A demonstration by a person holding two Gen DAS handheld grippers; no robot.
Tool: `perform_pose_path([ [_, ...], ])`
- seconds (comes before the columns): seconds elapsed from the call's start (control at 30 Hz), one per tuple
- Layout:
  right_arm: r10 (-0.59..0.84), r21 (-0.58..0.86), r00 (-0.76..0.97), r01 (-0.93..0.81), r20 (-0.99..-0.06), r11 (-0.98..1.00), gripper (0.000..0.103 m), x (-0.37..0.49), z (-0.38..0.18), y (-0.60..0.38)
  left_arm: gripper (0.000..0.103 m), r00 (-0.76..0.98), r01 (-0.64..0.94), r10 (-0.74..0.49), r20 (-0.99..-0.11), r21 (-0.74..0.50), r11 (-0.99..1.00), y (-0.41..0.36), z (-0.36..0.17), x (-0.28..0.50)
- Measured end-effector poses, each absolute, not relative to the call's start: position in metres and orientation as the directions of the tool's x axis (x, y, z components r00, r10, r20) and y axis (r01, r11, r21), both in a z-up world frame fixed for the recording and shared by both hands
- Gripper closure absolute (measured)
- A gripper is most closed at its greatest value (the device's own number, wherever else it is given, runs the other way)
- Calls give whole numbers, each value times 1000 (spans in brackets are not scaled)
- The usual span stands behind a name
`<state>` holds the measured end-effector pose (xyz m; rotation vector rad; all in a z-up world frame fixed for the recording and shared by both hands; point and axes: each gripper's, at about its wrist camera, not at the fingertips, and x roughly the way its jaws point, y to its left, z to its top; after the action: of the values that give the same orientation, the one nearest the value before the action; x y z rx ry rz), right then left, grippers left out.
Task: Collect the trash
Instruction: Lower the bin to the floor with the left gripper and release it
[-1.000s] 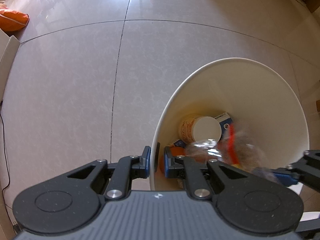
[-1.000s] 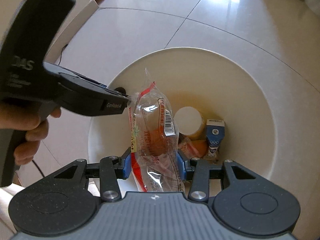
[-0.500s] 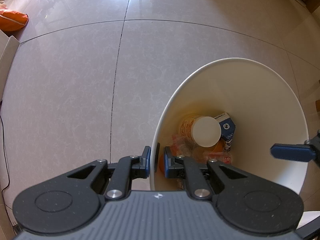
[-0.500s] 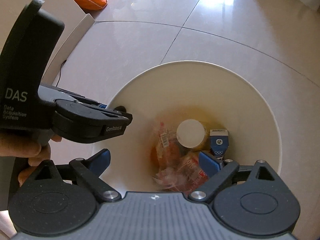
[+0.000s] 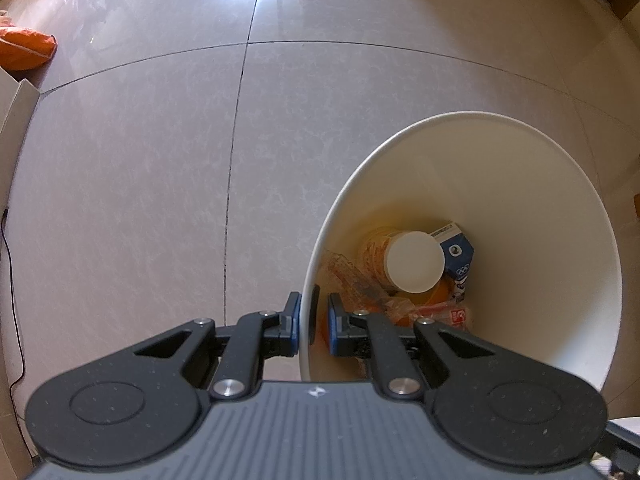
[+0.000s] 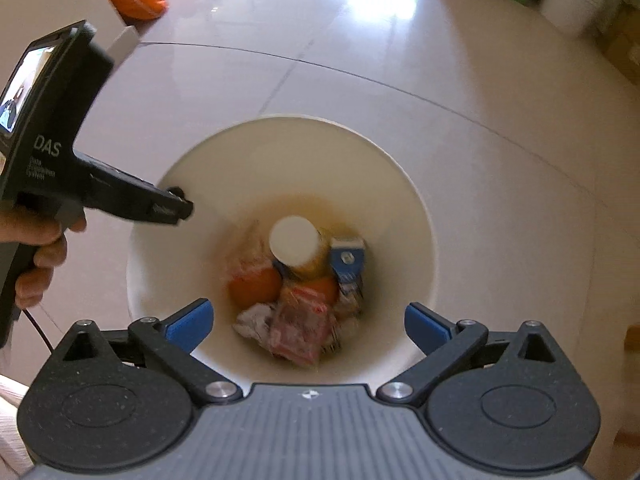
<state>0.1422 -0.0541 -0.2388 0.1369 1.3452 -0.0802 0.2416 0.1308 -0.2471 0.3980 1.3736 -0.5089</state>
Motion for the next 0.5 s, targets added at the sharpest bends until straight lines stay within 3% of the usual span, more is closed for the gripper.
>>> perform_pose_path([
  [0.2,27,67,198,198,-980,978,0,120,-233,-55,92,130,562,-114,-985,-22,827,130,-245,239],
  [0.27,11,52,199,201,-980,978,0,115,-228,-53,79,138,568,-122,-983,-23,823,130,-244,237],
  [0.33,-4,39,212,201,-977,979,0,111,-223,-50,39,139,569,-119,-983,-19,822,132,-243,235],
  [0.4,1,47,218,203,-976,978,0,109,-219,-50,26,165,563,-119,-979,-6,826,134,-242,233],
  [0.5,-11,33,208,209,-978,977,0,108,-219,-50,20,193,572,-127,-973,7,820,137,-238,233],
])
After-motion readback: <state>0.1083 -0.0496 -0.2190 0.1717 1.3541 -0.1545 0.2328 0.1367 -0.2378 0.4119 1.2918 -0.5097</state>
